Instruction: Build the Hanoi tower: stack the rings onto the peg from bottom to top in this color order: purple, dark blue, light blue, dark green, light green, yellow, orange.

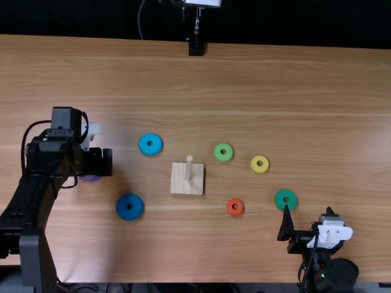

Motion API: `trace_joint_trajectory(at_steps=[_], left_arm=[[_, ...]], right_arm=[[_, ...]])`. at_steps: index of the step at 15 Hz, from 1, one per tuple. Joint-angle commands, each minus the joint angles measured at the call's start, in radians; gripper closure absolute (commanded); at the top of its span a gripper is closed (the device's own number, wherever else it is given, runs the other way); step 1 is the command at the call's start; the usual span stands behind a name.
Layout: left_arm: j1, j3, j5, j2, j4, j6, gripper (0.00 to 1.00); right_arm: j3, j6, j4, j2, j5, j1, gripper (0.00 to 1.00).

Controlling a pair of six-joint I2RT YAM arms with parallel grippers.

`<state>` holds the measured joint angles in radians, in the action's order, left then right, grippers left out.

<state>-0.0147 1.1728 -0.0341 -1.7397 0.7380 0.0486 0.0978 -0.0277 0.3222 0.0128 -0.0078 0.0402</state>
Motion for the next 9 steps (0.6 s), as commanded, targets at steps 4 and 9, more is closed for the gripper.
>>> trace_joint_trajectory(at_steps=[4, 9], left_arm=[[-0.005, 0.037, -0.014, -0.037, -0.015, -0.128, 0.0], [-0.019, 0.037, -0.014, -0.093, -0.046, -0.13, 0.0]], right_arm=[[-0.083, -0.002, 0.069, -0.013, 0.002, 0.009, 0.0], [-0.083, -0.002, 0.069, -0.013, 0.002, 0.009, 0.0]])
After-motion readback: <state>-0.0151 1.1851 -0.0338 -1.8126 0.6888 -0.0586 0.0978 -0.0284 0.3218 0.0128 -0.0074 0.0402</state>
